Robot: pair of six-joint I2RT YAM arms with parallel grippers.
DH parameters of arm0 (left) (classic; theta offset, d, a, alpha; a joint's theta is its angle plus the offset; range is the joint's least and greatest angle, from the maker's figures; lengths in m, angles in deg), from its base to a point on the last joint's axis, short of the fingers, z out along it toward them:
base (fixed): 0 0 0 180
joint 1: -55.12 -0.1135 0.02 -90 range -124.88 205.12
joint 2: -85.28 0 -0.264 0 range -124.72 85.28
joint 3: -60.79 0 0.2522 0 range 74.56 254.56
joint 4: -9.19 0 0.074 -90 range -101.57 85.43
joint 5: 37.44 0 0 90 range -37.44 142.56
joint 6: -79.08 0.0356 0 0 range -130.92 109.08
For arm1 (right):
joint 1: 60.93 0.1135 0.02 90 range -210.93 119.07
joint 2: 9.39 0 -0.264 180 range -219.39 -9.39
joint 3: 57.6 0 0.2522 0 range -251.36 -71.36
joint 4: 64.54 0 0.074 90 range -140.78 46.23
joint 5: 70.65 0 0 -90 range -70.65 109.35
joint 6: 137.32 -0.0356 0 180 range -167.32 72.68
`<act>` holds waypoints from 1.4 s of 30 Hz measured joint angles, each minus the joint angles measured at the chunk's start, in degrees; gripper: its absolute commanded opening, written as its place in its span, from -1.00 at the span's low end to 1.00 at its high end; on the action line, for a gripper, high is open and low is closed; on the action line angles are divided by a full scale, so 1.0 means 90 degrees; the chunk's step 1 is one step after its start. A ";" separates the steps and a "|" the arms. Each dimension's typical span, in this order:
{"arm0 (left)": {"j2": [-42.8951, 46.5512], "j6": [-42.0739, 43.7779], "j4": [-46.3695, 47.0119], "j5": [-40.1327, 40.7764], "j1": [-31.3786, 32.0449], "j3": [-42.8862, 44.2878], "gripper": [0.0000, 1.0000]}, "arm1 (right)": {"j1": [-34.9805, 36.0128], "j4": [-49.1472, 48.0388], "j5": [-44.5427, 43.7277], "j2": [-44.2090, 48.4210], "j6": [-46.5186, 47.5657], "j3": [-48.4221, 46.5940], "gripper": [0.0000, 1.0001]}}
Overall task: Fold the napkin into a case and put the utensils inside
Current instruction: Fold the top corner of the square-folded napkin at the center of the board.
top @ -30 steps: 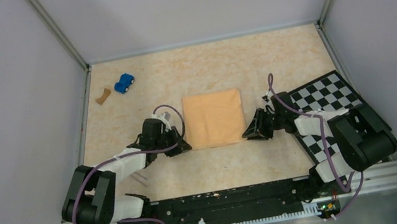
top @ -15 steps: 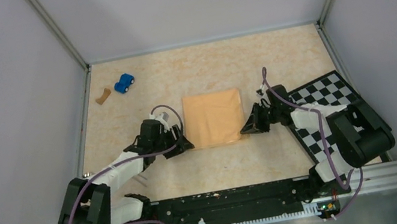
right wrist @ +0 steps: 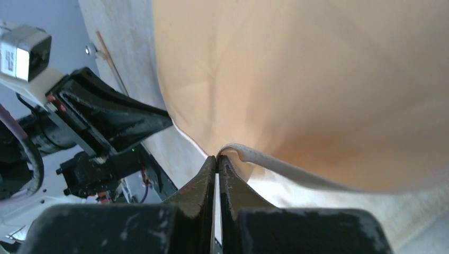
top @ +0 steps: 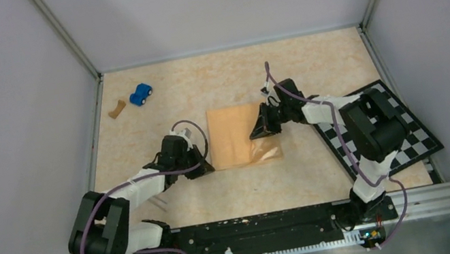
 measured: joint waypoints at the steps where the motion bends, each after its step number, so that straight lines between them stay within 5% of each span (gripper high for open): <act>1: -0.0017 0.0000 0.0044 -0.0019 0.0000 0.0000 -0.63 | 0.0034 -0.0024 0.0017 -0.0170 -0.0027 -0.0175 -1.00; 27: -0.0250 0.0102 0.0384 -0.0189 0.0002 0.0000 -0.82 | 0.0406 -0.1112 0.0221 -0.2936 -0.1054 -0.3322 -1.00; 42: -0.0289 0.0124 0.0437 -0.0240 0.0010 -0.0002 -0.84 | 0.0420 -0.1338 0.0255 -0.3752 -0.1343 -0.4121 -1.00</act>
